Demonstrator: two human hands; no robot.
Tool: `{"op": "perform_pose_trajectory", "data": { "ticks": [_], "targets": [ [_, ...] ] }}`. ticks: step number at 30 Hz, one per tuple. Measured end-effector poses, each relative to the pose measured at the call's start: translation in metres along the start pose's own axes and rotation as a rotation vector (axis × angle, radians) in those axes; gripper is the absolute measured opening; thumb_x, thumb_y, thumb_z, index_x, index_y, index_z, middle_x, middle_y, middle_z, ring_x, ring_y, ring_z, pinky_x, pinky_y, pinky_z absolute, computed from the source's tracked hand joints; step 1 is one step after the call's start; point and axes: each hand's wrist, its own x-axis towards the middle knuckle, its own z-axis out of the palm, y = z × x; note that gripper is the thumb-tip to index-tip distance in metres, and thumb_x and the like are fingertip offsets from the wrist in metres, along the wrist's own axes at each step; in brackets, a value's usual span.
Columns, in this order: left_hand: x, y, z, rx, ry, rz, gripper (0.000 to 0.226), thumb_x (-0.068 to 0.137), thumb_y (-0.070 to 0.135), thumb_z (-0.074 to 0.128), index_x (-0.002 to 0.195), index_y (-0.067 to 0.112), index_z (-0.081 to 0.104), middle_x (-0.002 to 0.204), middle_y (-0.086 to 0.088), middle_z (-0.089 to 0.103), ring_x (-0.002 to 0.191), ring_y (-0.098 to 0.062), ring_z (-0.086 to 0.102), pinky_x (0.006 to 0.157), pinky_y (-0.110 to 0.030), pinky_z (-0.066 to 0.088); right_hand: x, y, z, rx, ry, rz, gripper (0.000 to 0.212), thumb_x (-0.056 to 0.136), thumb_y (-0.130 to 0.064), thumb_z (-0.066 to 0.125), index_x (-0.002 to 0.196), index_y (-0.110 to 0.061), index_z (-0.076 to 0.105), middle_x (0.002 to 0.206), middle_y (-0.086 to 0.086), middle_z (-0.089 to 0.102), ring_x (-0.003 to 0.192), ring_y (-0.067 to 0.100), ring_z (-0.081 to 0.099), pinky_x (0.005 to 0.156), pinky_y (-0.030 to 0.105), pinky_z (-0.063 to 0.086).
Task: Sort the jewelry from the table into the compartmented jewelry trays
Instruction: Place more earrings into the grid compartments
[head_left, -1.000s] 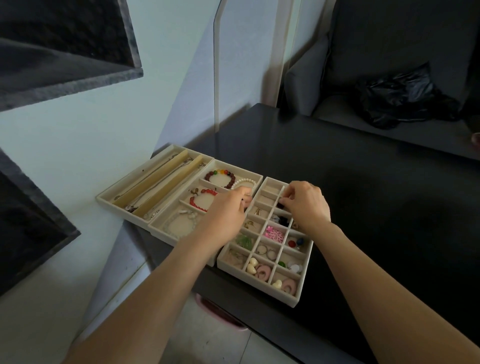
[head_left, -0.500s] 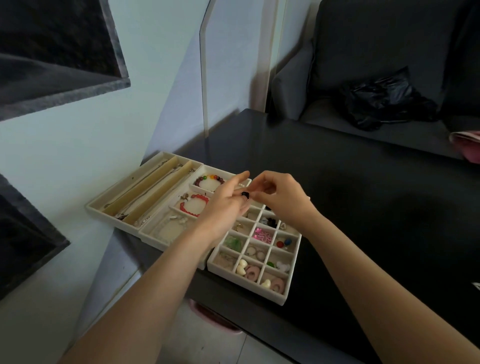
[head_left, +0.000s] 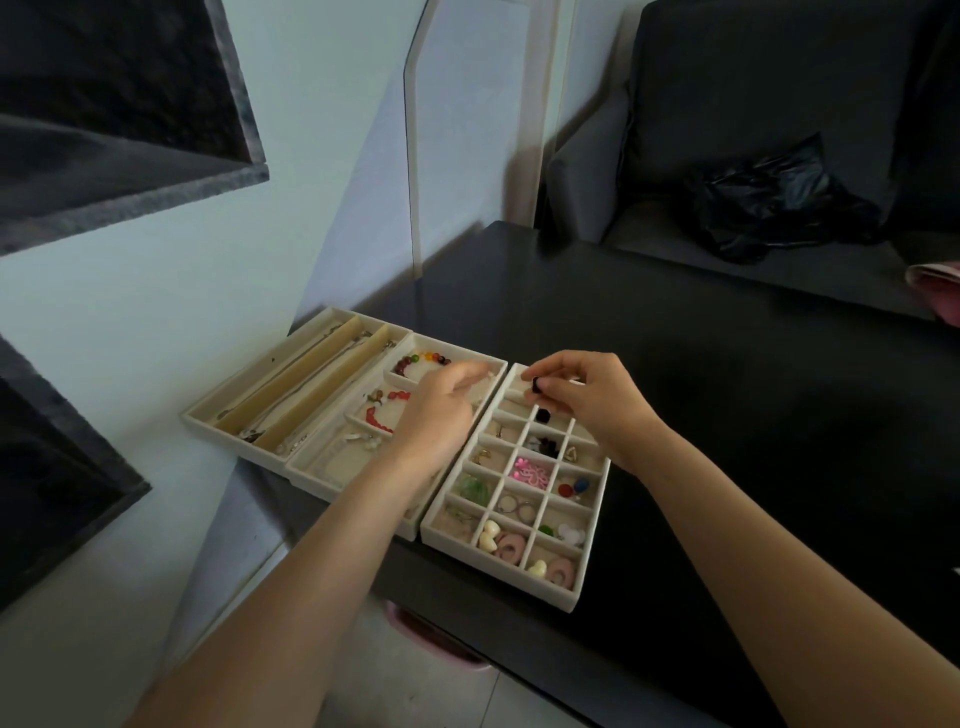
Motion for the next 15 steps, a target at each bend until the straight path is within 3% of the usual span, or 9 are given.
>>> {"op": "perform_pose_trajectory", "data": {
  "ticks": [6, 10, 15],
  "targets": [
    [-0.006, -0.009, 0.005, 0.405, -0.09, 0.047, 0.05, 0.093, -0.001, 0.045, 0.139, 0.02, 0.044, 0.138, -0.001, 0.049, 0.121, -0.016, 0.051, 0.086, -0.021, 0.041, 0.008, 0.011, -0.01, -0.126, 0.117, 0.018, 0.02, 0.085, -0.005, 0.067, 0.093, -0.023, 0.07, 0.089, -0.003, 0.069, 0.087, 0.007, 0.065, 0.076, 0.022, 0.052],
    [-0.008, -0.014, 0.008, 0.662, -0.139, 0.142, 0.053, 0.092, 0.002, 0.048, 0.141, 0.019, 0.041, 0.133, -0.003, 0.053, 0.117, -0.017, 0.054, 0.094, -0.028, 0.045, 0.014, 0.022, -0.012, -0.279, 0.199, 0.064, 0.008, 0.083, -0.012, 0.07, 0.089, -0.018, 0.071, 0.088, -0.006, 0.066, 0.086, 0.006, 0.062, 0.063, 0.014, 0.043],
    [-0.009, -0.016, 0.006, 0.731, -0.141, 0.18, 0.056, 0.091, 0.001, 0.046, 0.144, 0.019, 0.036, 0.136, -0.003, 0.051, 0.121, -0.018, 0.051, 0.098, -0.031, 0.043, 0.02, 0.037, -0.006, -0.469, 0.175, 0.065, 0.006, 0.085, -0.011, 0.068, 0.088, -0.015, 0.071, 0.101, 0.0, 0.063, 0.084, 0.006, 0.056, 0.056, 0.012, 0.035]
  ]
}}
